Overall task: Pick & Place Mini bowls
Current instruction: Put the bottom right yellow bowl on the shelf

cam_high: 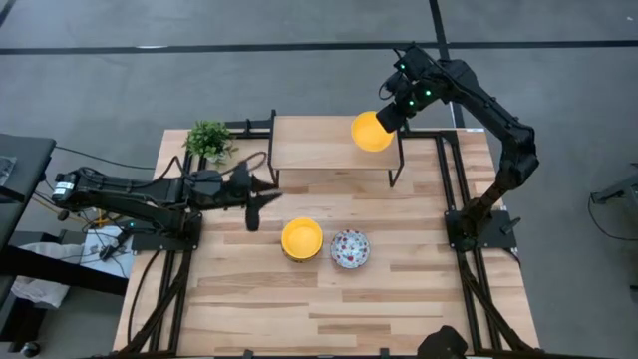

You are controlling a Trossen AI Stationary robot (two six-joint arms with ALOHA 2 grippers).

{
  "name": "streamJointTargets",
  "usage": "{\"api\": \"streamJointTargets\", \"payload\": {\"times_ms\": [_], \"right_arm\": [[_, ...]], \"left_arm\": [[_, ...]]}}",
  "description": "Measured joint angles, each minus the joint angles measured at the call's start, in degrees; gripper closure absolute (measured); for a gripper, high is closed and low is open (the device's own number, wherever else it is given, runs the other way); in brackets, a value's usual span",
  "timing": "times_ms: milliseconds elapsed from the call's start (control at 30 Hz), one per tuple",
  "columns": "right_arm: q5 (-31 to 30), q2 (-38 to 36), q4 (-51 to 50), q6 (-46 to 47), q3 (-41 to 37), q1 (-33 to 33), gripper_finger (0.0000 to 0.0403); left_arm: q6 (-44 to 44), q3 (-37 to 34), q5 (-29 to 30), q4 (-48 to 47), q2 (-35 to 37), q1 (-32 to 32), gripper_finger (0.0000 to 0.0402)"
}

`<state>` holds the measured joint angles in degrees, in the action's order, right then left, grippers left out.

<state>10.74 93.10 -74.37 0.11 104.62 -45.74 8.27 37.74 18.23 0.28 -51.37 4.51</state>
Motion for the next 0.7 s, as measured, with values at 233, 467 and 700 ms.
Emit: {"api": "streamJointTargets", "payload": {"times_ms": [233,467,700], "right_arm": [[0.0,0.0,0.1,1.0,0.0,0.0,0.0403],[0.0,0.0,0.1,1.4,0.0,0.0,0.0403],[-1.3,3.6,0.5,6.5,-0.1,-1.1,0.0403]], "left_arm": [[-6.0,0.0,5.8,0.3,0.0,0.0,0.0293],[-6.1,0.0,5.8,0.4,0.0,0.0,0.0293],[-6.1,0.0,5.9,0.5,0.0,0.0,0.0293]]}}
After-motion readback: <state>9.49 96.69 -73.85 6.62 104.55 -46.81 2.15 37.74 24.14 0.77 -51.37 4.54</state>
